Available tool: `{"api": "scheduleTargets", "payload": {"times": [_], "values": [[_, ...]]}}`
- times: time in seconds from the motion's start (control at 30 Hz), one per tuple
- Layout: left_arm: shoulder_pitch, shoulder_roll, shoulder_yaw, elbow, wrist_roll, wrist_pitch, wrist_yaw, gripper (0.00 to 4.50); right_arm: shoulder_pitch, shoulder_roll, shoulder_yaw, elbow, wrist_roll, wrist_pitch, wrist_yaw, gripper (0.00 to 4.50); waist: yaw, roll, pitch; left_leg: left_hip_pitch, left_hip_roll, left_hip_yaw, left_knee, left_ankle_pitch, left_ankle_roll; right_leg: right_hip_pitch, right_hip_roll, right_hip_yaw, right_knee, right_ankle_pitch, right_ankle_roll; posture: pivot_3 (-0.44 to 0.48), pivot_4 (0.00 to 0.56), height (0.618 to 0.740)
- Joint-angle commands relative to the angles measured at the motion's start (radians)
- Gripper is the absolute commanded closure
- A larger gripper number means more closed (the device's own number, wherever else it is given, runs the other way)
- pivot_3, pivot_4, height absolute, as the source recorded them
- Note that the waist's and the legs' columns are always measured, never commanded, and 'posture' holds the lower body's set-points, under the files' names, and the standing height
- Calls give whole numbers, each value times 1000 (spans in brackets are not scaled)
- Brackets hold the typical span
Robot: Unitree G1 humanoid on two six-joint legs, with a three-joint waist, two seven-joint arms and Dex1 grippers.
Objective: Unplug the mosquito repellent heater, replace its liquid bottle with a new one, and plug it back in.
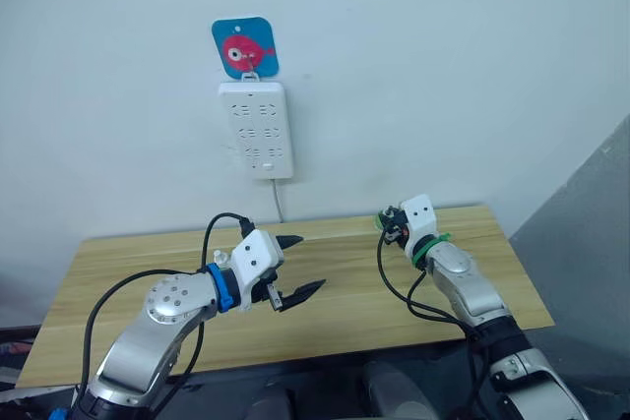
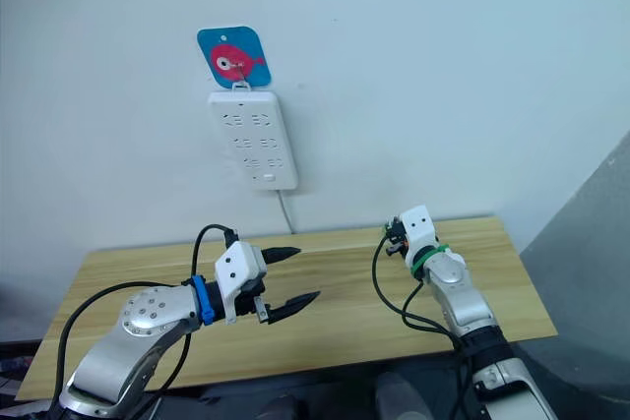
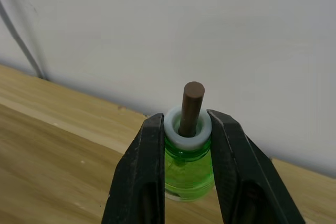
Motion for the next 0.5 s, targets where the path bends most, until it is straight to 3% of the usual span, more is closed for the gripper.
{"api": "scheduleTargets", "payload": {"times": [0.03,0.5], "values": [[-1,-15,-11,-64,-5,6,18,0,-32,10,-36,81,-37,-84,-17,3697,8,0,0,0,0,0,0,0,0,0,0,0,0,0,0,-50,104,740],[-5,-77,-20,-46,11,13,65,0,-93,56,-116,348,-50,-173,9,3697,21,1,2,2,0,0,0,0,0,2,0,0,0,0,0,-51,116,740]]}}
